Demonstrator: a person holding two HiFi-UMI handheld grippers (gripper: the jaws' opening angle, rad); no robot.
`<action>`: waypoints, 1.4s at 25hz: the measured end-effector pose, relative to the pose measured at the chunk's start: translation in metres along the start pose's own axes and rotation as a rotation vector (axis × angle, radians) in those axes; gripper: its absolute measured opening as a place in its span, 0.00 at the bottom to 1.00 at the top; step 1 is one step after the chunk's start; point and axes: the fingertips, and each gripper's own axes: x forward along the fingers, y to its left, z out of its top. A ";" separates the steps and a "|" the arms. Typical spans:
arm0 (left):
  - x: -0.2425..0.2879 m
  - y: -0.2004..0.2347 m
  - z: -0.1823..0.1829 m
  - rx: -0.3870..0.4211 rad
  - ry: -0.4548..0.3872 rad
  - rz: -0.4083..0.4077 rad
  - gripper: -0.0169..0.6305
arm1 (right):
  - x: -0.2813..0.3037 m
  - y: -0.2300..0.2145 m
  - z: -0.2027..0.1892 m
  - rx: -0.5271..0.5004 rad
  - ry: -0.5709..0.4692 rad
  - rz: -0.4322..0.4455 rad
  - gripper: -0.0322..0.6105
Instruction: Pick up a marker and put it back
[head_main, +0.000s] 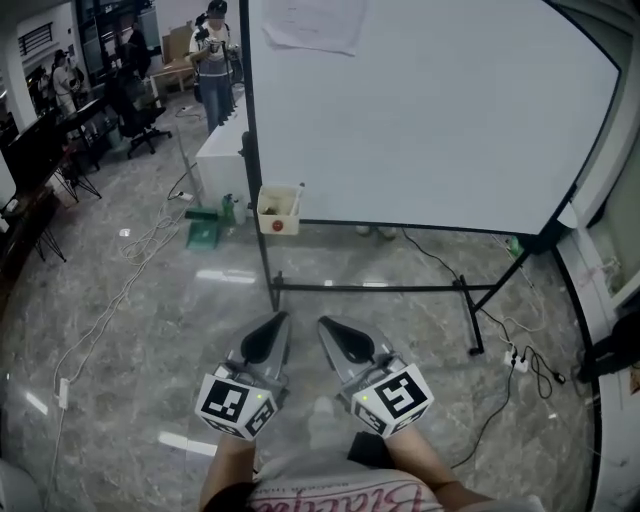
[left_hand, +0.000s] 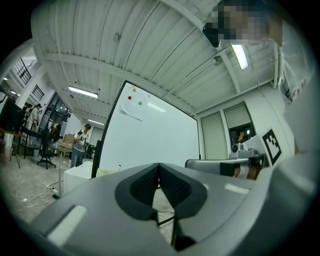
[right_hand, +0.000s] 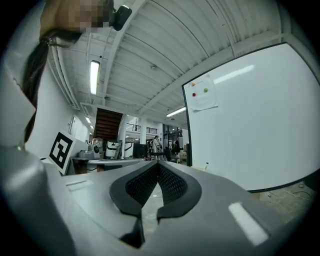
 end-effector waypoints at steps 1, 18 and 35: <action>0.011 0.006 0.000 0.003 0.001 0.002 0.03 | 0.009 -0.011 0.001 0.001 -0.002 0.001 0.05; 0.135 0.132 -0.018 -0.012 0.035 0.056 0.03 | 0.157 -0.143 -0.026 0.066 0.072 -0.035 0.05; 0.194 0.200 -0.031 -0.056 0.065 -0.041 0.03 | 0.265 -0.217 -0.097 0.298 0.194 -0.149 0.27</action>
